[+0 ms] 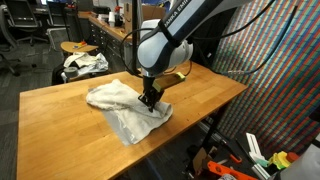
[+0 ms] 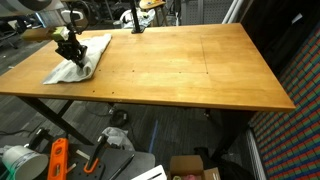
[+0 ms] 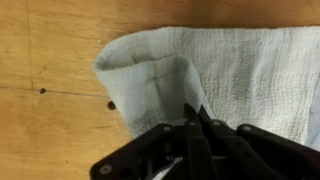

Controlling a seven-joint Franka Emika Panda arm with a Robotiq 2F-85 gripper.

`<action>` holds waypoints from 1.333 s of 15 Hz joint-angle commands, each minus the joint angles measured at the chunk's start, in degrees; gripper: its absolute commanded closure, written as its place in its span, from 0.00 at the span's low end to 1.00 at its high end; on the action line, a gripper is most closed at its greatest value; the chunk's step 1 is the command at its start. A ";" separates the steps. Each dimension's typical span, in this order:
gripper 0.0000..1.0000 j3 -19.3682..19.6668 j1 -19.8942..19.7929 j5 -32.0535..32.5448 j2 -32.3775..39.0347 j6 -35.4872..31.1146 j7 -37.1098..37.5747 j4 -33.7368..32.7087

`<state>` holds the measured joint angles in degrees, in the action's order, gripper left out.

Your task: Fold the white towel in half from right to left

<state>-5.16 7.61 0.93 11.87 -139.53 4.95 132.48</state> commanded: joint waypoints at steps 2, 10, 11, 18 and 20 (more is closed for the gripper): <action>0.92 -0.42 -0.35 0.09 -2.52 2.76 -1.90 0.50; 0.95 -2.48 0.19 -2.78 -7.41 3.92 -3.28 1.98; 0.94 -2.93 0.34 -3.72 -7.86 3.60 -3.27 2.18; 0.95 -5.78 1.81 -13.47 -10.61 -1.16 -3.89 3.83; 0.95 -6.10 2.16 -15.00 -10.48 -2.28 -4.09 3.92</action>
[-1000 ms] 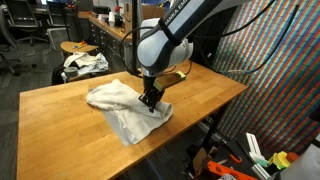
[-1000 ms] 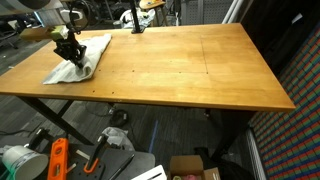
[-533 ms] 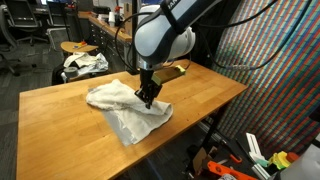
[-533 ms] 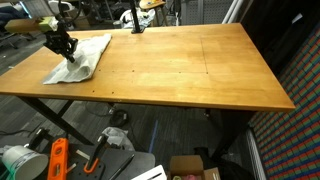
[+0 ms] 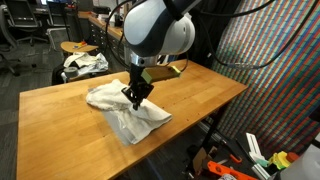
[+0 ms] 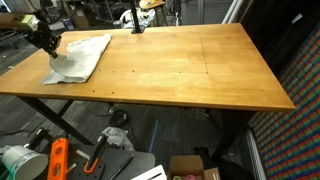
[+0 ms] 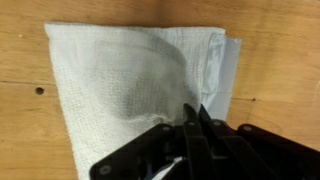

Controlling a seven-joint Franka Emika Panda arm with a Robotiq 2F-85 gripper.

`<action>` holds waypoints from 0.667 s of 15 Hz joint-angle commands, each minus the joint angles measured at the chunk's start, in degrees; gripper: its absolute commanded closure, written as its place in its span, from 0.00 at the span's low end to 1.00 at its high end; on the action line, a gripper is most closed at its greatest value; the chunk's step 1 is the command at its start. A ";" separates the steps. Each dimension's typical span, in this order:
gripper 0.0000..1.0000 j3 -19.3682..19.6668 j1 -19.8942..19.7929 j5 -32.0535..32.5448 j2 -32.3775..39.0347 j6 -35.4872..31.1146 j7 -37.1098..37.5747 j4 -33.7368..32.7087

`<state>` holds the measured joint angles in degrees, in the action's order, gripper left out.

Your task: Fold the white towel in half from right to left

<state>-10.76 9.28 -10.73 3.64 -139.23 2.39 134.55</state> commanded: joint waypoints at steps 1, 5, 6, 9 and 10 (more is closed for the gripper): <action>0.95 -0.60 0.64 -4.05 -2.16 -3.07 -1.74 1.95; 0.62 -0.95 0.88 -6.91 -1.86 -3.18 -4.24 2.22; 0.55 -1.01 0.81 -7.86 -1.93 -2.39 -5.34 2.12; 0.32 -1.40 0.66 -12.80 -2.75 -1.13 -10.04 1.29; 0.23 -1.54 0.70 -15.03 -2.88 -1.99 -11.42 0.92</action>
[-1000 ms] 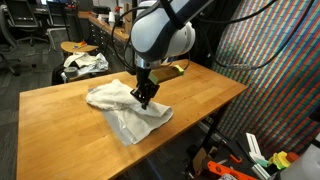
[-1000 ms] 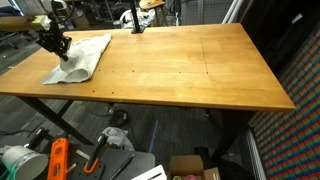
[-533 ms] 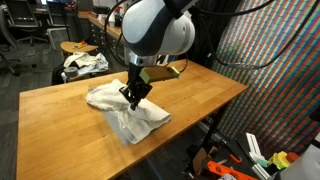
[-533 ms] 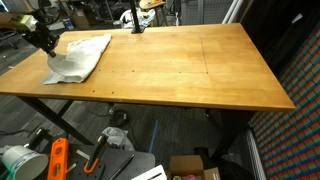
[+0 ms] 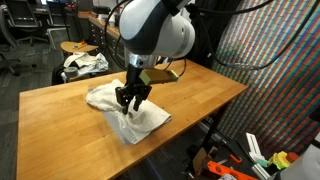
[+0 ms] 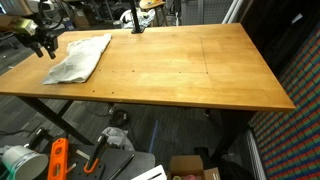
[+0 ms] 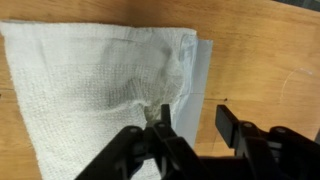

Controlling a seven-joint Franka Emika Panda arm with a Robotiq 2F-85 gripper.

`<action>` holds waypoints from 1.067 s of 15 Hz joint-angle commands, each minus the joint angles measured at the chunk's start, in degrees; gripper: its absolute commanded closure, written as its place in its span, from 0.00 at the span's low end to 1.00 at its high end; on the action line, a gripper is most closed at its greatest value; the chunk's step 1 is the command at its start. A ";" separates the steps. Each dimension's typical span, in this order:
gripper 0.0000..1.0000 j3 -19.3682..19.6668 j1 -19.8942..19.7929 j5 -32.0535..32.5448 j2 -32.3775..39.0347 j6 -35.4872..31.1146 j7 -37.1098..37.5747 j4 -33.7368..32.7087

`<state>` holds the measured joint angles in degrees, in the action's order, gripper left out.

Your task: Fold the white towel in half from right to left

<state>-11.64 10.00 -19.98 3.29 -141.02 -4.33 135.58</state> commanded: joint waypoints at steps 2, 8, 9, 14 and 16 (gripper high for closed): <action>0.08 -0.93 0.31 -10.52 -2.36 -2.42 -5.93 -1.70; 0.00 -2.29 4.06 1.28 3.33 -21.35 10.09 -7.11; 0.00 -1.66 4.74 7.08 4.26 -22.41 13.98 -7.44; 0.00 12.39 18.53 32.16 10.72 -14.96 31.48 -17.28; 0.00 11.05 18.36 41.57 14.80 -10.77 38.00 -23.18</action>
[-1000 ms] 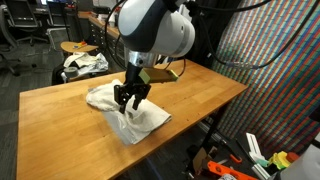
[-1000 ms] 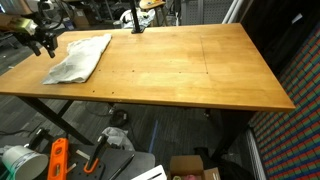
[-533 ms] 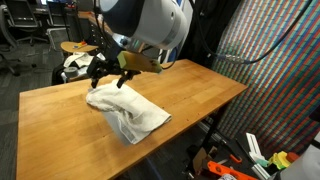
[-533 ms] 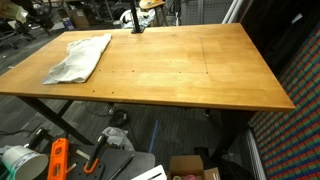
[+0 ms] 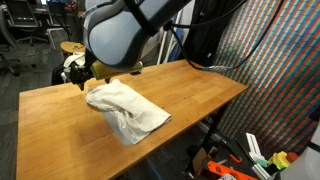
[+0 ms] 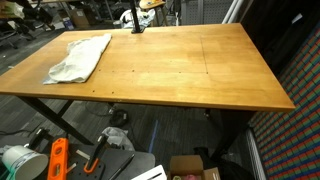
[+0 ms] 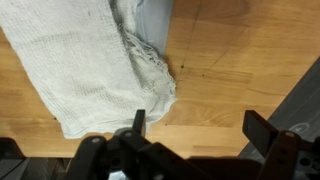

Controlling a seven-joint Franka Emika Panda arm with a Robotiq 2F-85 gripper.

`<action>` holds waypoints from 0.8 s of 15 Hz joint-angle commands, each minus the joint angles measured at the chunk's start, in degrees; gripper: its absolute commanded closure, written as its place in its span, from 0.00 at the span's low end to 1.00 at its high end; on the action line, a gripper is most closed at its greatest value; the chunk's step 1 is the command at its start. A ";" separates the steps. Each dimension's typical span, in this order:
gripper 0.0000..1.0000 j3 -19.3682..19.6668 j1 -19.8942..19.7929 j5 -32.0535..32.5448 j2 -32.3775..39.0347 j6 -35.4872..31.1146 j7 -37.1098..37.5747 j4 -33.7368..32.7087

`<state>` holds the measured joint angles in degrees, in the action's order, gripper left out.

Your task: Fold the white towel in half from right to left

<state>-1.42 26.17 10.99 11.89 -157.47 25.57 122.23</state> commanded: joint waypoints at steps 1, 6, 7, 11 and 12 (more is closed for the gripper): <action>0.00 1.14 3.32 13.42 8.44 9.36 9.94 -13.40; 0.00 -2.87 3.34 11.05 18.68 25.92 5.60 -29.29; 0.00 -3.21 3.14 10.67 20.76 28.37 4.32 -32.28; 0.00 -3.30 1.72 8.42 28.30 34.75 -1.35 -42.95; 0.00 -3.19 1.15 7.73 29.74 35.84 -2.75 -44.90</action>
<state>-4.38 28.86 21.06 35.68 -126.15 28.01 86.93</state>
